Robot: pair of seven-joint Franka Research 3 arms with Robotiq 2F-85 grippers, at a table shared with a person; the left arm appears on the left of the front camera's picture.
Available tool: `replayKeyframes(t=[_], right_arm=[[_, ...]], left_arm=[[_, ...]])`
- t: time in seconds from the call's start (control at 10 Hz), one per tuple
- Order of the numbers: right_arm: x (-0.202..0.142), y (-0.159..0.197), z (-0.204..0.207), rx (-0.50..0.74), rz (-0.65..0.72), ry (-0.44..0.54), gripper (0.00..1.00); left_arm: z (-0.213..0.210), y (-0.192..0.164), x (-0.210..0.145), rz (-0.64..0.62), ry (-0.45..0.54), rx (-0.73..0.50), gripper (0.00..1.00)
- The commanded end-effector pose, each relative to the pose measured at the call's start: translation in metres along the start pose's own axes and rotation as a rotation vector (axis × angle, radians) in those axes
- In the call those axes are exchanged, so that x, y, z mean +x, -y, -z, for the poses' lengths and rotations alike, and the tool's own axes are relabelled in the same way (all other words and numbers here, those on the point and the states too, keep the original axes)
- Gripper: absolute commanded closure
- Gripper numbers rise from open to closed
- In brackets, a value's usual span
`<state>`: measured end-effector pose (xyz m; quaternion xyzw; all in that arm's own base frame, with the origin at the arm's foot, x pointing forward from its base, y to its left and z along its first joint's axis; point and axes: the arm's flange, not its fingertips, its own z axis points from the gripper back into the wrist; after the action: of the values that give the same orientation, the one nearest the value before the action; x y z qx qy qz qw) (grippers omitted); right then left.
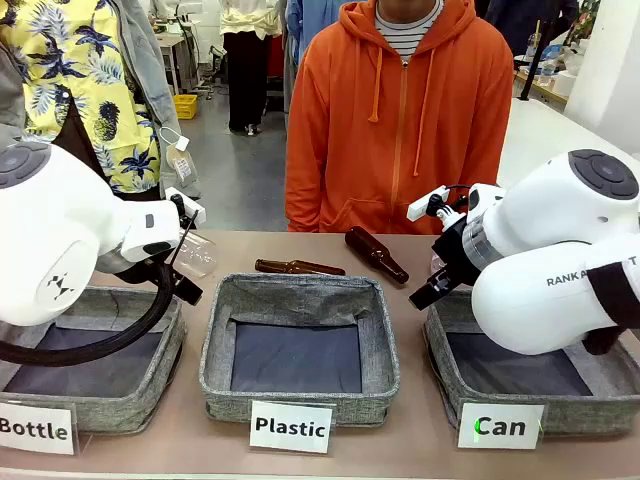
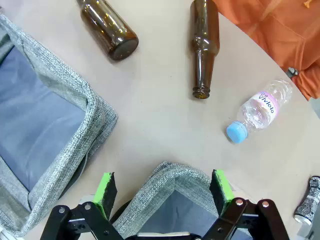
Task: Sort the can waste into the basket.
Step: Pick up the can waste from the table and place it in the right Fabric basket.
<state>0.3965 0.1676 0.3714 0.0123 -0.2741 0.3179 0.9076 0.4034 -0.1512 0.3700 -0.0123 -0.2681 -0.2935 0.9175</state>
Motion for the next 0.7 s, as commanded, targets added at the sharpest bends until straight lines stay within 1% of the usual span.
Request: replayKeyframes(t=[0.0, 0.6], right_arm=[[0.0000, 0.0000, 0.0000, 0.000, 0.000, 0.000, 0.00], [0.0000, 0.0000, 0.0000, 0.000, 0.000, 0.000, 0.00]], left_arm=[[0.0000, 0.0000, 0.0000, 0.000, 0.000, 0.000, 0.00], [0.0000, 0.0000, 0.0000, 0.000, 0.000, 0.000, 0.00]])
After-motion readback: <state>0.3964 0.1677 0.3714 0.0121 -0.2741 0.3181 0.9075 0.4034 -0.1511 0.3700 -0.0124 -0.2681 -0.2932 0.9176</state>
